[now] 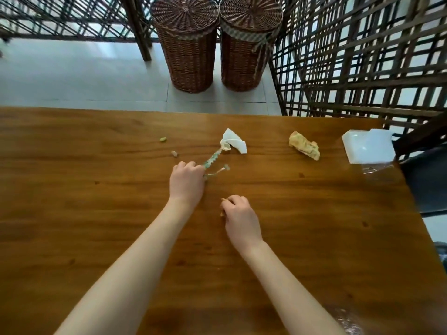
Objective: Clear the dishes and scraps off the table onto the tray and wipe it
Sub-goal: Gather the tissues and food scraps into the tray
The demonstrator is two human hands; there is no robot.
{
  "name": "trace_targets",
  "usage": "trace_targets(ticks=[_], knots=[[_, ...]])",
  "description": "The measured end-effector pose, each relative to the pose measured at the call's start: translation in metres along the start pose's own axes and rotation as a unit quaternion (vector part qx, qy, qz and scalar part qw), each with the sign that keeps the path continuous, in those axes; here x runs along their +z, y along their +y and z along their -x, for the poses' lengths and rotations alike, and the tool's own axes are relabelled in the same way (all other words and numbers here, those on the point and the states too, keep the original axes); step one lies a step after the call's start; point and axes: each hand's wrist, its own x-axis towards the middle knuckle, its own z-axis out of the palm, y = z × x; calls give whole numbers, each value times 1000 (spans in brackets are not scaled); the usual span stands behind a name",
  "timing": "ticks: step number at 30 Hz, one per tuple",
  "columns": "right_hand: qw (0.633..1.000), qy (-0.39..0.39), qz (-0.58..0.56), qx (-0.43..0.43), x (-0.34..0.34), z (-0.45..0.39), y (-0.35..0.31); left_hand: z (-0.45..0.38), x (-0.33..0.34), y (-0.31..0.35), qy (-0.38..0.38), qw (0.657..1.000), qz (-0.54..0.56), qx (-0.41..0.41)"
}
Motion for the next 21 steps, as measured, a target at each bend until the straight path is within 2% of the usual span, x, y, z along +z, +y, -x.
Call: trace_targets(ticks=[2,5,7,10,15,17,21], knots=[[1000,6,-2,9,-2,0,2,5,-9,-9,39,998,44,5],[998,39,-30,41,-15,-12,8,4,-23,-33,139,985,95,23],[994,80,-48,49,-28,-33,10,-7,-28,-52,160,981,102,28],[989,123,-68,52,-42,-74,9,-28,-29,-69,130,986,103,9],[990,123,-39,57,-35,-124,3,-45,-16,-69,54,992,115,-12],[993,94,-14,66,-25,-138,1,-47,-9,-69,38,993,107,-13],[998,4,17,68,-9,-151,7,-43,-5,-71,60,991,119,-13]])
